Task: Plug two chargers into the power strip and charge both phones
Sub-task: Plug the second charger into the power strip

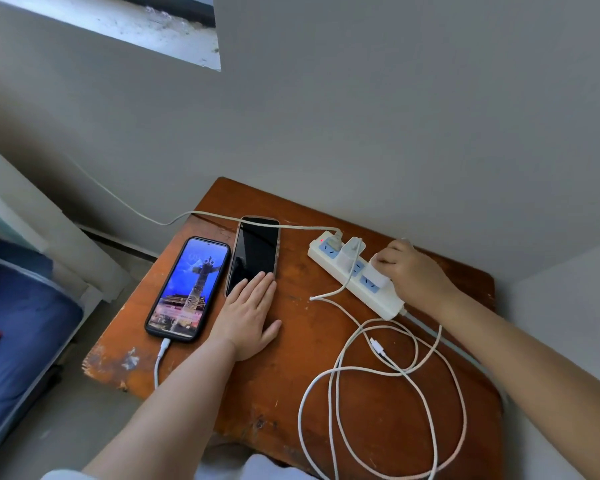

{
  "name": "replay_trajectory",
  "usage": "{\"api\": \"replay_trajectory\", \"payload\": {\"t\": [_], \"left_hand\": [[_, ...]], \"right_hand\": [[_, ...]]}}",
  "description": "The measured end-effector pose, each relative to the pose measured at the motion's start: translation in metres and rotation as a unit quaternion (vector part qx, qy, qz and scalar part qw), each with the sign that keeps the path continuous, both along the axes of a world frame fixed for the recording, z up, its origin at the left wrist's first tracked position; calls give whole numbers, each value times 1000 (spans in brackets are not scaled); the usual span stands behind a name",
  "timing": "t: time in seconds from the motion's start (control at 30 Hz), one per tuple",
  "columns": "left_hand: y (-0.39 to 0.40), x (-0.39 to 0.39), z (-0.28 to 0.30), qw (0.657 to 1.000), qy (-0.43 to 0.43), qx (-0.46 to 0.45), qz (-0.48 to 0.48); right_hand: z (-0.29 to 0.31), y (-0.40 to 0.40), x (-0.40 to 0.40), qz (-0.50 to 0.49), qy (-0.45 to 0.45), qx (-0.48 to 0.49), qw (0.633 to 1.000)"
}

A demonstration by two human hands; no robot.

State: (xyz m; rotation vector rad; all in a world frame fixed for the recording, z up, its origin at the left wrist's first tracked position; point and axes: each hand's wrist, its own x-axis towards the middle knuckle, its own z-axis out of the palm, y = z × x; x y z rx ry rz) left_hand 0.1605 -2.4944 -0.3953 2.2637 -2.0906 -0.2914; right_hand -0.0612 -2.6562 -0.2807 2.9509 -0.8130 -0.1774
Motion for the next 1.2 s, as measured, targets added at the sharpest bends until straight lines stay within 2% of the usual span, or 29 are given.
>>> {"api": "replay_trajectory", "payload": {"t": [0.27,0.57,1.03,1.2], "left_hand": [[0,0,1,1000,4,-6,-3],[0,-1,1,1000,0,-3,-5],[1,-1,3,1000,7,-14,-6],[2,-1,4,1000,8,-16,-7]], "right_hand": [[-5,16,3,42,-64,-50,996],[-13,20,5,2,-70,-66,995],[-24,21,-3,-39,-155,-56,986],[-25,25,0,-46,-159,-63,984]]}}
